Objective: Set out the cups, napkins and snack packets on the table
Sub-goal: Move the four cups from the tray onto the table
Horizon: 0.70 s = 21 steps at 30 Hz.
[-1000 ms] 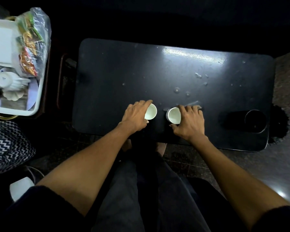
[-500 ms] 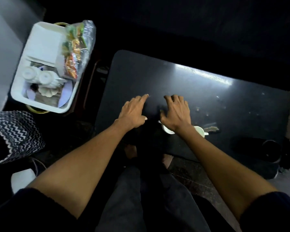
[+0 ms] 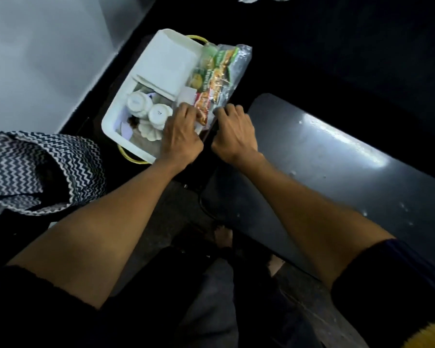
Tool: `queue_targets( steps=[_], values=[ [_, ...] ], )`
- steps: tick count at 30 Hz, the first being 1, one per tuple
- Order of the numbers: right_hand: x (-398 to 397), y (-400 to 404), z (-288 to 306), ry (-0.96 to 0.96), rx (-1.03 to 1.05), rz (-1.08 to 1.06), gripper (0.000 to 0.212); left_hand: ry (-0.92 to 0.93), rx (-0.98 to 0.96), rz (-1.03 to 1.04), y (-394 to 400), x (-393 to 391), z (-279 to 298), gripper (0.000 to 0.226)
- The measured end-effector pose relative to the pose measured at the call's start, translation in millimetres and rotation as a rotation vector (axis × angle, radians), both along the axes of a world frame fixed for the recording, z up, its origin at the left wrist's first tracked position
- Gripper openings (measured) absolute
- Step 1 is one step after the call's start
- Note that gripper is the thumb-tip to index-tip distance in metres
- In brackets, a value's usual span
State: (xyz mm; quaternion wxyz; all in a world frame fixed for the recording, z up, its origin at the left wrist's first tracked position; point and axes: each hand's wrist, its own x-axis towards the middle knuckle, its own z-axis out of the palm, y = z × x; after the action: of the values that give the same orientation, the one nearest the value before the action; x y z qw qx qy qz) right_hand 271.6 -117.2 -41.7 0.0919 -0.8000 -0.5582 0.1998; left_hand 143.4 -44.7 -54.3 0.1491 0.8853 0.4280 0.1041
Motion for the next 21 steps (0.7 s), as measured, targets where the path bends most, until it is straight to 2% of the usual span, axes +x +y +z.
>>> queue_targets(
  steps=[3,5,8,9,11,16,19,21],
  values=[
    [-18,35,-3,-0.040,0.058,0.063,0.048,-0.144,0.037,0.085,29,-17,1,0.023],
    [-32,55,-5,-0.052,0.109,0.103,0.045,-0.172,0.023,0.209,47,-29,0,0.029],
    [-53,79,-8,-0.072,0.143,0.208,0.067,0.045,-0.027,0.331,73,-48,-5,0.059],
    [-59,87,-11,-0.098,0.133,0.251,0.070,0.140,-0.059,0.322,81,-54,-7,0.071],
    [-72,99,-22,-0.151,0.077,0.328,0.076,0.271,-0.119,0.272,95,-64,-13,0.080],
    [-88,115,-47,-0.178,-0.043,0.355,0.092,0.367,-0.233,0.181,113,-66,-21,0.073],
    [-86,119,-50,-0.190,-0.017,0.350,0.079,0.407,-0.170,0.173,119,-62,-20,0.057],
    [-84,122,-48,-0.179,-0.013,0.349,0.073,0.451,-0.163,0.182,118,-60,-17,0.055]
  ],
)
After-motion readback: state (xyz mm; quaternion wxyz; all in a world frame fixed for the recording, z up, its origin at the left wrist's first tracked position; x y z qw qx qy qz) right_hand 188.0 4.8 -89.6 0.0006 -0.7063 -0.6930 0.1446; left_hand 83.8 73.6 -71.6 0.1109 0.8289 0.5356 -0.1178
